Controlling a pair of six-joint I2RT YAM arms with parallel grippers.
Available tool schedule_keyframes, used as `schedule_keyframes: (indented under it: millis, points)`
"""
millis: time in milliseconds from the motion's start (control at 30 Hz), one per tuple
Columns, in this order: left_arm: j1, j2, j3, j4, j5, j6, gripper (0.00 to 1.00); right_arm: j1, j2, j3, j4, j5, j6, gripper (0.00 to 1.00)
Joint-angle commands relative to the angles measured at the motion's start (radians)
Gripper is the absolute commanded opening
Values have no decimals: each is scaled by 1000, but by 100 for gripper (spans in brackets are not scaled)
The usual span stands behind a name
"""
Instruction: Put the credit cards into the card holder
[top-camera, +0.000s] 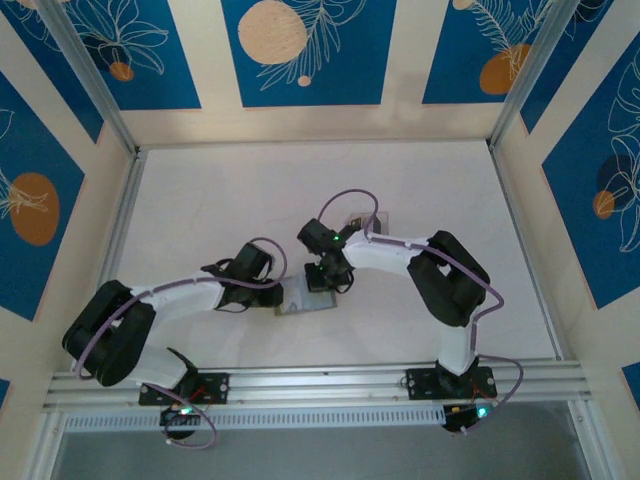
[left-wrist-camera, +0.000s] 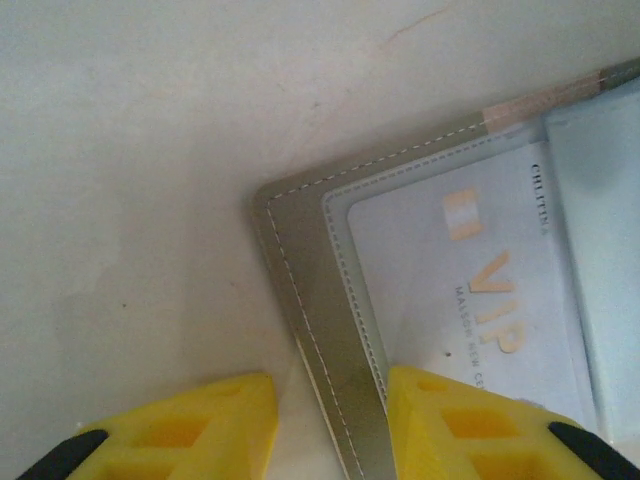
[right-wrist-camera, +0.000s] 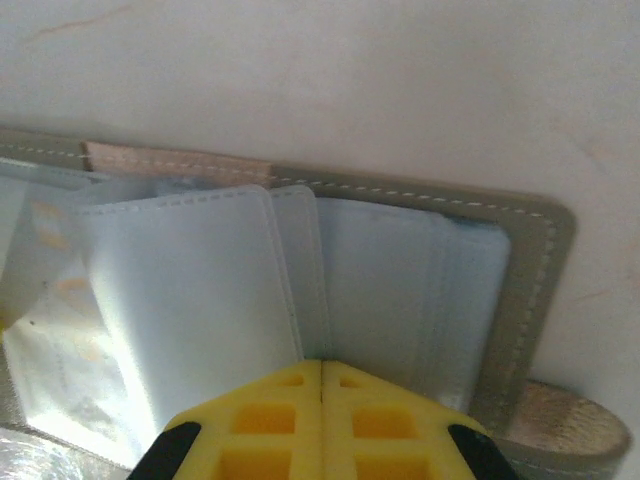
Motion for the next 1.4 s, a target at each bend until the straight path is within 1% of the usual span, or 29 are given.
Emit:
schedule_keyframes:
  millis: [0,133,333,467,500,633,800,967,1133,1300,1367]
  points:
    - [-1,69,-13,40,23,16,35,21,33,17,-36,-8,-11,5]
    - [-3,78,-19,58,32,10,35,21,14,0,31,-105,-11,7]
    - [-5,69,-20,57,37,10,35,3,-14,-9,69,-173,1,13]
    - [-5,69,-19,56,35,11,35,4,-18,27,-21,-70,12,19]
    - [-5,69,-21,56,37,10,35,5,-23,27,-23,-62,11,21]
    - [-5,68,-23,56,36,12,35,9,-25,43,-64,-12,20,22]
    - [-5,67,-20,55,37,12,35,23,-28,61,-81,-4,13,23]
    - [-5,69,-16,58,39,12,35,35,-42,75,-92,-1,3,29]
    - [-5,68,-16,57,39,12,35,44,-40,87,-95,-5,-5,30]
    - [-5,57,-16,54,41,11,35,58,-36,104,-81,-31,-20,33]
    - [-5,57,-12,55,44,10,36,61,-34,108,-60,-59,-26,35]
